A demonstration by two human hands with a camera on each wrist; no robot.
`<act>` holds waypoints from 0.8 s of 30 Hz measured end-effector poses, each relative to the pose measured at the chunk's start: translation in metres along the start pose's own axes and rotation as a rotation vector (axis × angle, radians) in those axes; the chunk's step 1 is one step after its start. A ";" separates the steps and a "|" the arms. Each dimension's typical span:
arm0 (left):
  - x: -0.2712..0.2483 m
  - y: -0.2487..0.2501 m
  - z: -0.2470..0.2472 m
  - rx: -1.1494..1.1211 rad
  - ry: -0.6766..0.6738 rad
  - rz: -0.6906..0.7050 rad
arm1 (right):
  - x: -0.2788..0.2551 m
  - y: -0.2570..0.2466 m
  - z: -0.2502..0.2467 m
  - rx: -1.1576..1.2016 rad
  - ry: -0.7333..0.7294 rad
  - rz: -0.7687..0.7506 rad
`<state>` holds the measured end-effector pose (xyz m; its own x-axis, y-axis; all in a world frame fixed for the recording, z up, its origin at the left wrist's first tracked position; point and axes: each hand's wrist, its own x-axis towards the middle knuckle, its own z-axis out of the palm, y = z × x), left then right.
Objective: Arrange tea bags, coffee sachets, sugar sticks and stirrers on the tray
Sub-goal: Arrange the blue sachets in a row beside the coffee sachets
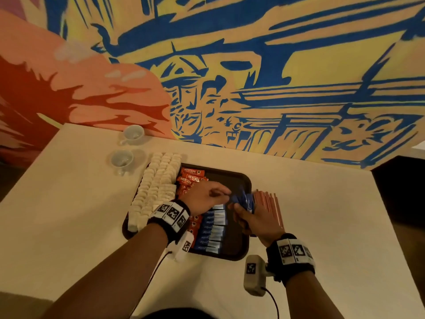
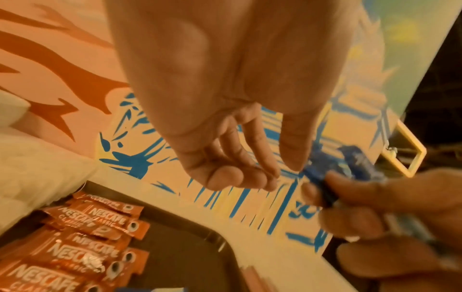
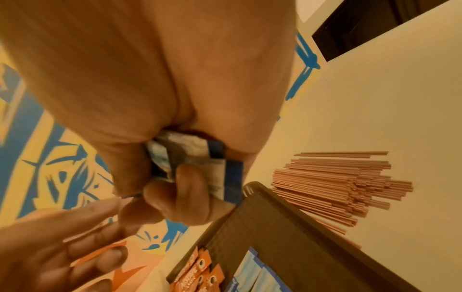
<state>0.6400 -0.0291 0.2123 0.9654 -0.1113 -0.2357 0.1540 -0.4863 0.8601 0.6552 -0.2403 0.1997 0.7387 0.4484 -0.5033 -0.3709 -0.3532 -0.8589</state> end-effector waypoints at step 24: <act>-0.138 0.083 -0.006 -0.416 0.232 0.045 | -0.098 -0.043 0.013 0.252 0.031 -0.223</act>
<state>0.5203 -0.0491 0.3189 0.9872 0.0949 -0.1281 0.1368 -0.0916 0.9863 0.5917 -0.2577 0.2848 0.8325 0.4652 -0.3010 -0.3231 -0.0336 -0.9458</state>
